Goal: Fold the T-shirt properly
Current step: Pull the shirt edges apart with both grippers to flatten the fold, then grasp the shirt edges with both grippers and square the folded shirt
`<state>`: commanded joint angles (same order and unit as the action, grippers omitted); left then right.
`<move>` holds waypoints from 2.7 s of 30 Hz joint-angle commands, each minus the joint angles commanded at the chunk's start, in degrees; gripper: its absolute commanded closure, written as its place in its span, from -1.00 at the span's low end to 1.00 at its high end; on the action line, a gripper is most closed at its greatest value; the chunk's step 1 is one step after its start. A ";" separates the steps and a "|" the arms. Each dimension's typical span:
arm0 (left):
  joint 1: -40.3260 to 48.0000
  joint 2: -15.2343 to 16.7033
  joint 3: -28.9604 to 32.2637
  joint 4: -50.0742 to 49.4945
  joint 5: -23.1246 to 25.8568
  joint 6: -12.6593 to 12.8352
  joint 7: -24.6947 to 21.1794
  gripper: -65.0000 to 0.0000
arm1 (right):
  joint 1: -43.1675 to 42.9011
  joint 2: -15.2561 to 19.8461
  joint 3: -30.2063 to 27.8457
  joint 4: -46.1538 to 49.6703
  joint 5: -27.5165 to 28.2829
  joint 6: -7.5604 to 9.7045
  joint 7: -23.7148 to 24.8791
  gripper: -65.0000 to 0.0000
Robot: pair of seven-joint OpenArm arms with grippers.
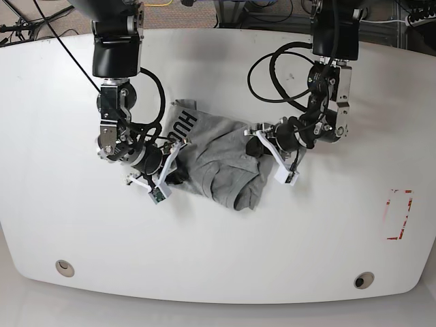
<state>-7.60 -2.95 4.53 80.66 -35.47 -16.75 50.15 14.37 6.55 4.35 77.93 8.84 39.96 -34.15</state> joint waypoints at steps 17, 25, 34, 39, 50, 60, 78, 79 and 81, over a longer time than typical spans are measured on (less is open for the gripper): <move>0.00 -0.18 -0.18 1.49 -0.09 0.00 0.09 1.00 | -0.26 3.78 0.00 -8.26 -0.09 -3.43 5.27 0.73; 0.00 -1.93 -0.18 4.22 -0.09 0.00 0.18 1.00 | -1.41 4.13 0.00 -8.35 -0.09 -3.43 5.45 0.73; 0.00 -4.22 -2.64 4.13 -0.09 0.00 0.18 1.00 | -1.67 4.48 0.00 -8.35 -0.09 -3.43 5.45 0.73; -0.18 -6.07 -3.69 4.13 -0.09 0.00 0.18 1.00 | -1.67 4.48 0.00 -8.35 -0.09 -3.43 5.45 0.73; -1.76 -9.32 -4.84 4.22 -0.26 0.00 0.35 1.00 | -1.67 4.40 -0.35 -5.36 0.00 -3.43 5.01 0.73; -6.42 -11.60 -6.86 4.22 -6.15 0.00 2.81 0.38 | -2.29 1.93 -0.44 3.16 0.09 -3.43 -0.70 0.73; -1.32 -11.25 -4.84 16.62 -4.13 0.18 2.73 0.06 | -2.73 -2.81 -4.84 4.57 -0.09 -3.52 -2.73 0.73; -0.70 -10.90 -4.13 16.88 -4.13 0.18 2.73 0.06 | -2.55 -2.81 -4.84 4.04 -0.09 -3.52 -1.93 0.73; 0.97 -9.32 -2.64 17.49 -4.04 0.18 2.73 0.06 | -2.11 -2.81 -4.84 2.29 -0.09 -3.52 -0.09 0.73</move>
<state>-6.64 -12.26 1.89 98.15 -39.52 -16.57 52.88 12.26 3.74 -0.48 80.22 8.75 36.44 -34.24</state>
